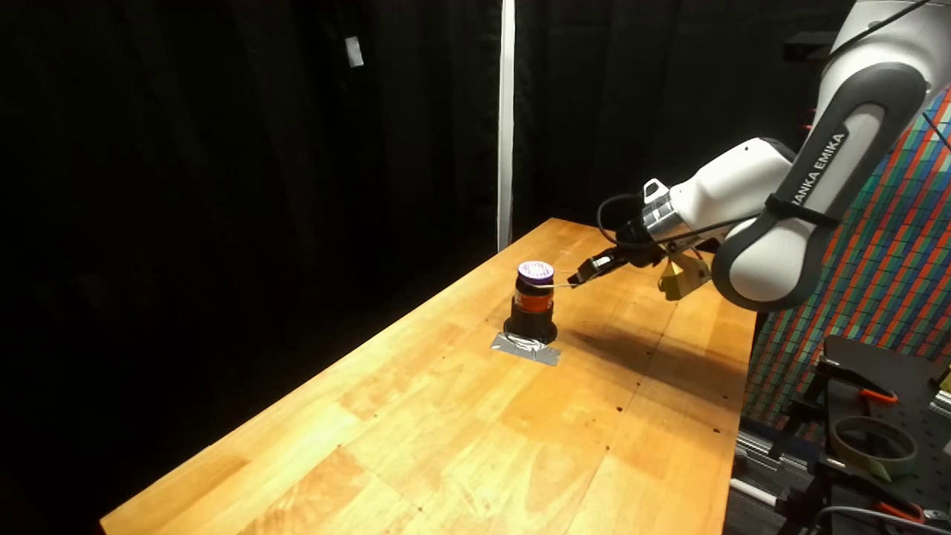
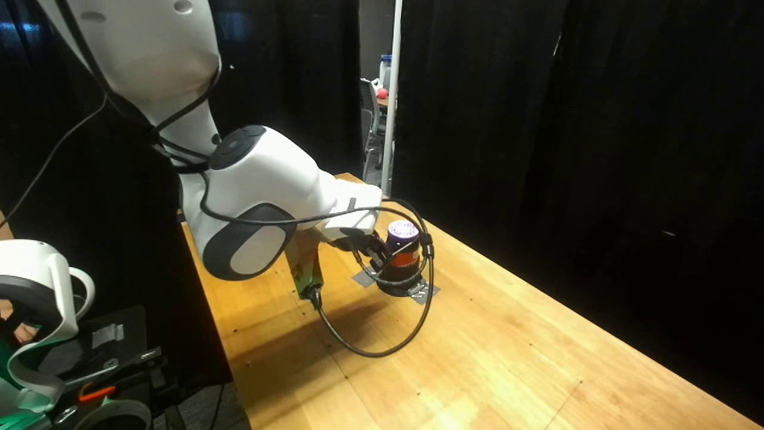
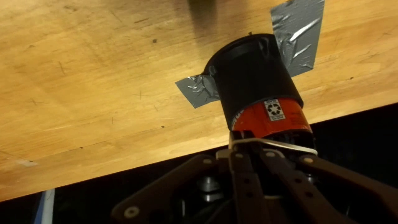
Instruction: Put the rubber band on the cup
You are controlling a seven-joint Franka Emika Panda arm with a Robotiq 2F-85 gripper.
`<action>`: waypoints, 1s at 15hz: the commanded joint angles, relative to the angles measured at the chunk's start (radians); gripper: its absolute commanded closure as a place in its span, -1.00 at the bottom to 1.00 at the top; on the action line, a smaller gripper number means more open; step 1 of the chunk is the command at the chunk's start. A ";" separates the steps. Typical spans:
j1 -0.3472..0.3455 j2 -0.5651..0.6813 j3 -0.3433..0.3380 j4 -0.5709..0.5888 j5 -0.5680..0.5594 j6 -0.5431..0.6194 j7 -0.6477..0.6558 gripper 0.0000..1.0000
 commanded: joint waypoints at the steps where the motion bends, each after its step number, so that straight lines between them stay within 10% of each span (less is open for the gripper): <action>1: -0.107 0.004 0.067 -0.083 -0.135 0.190 0.084 0.83; 8: -0.124 0.120 0.041 -0.089 -0.178 0.556 0.086 0.85; 12: -0.134 0.091 0.047 -0.043 -0.192 0.506 0.120 0.77; 15: -0.154 0.125 0.054 -0.068 -0.246 0.527 0.158 0.24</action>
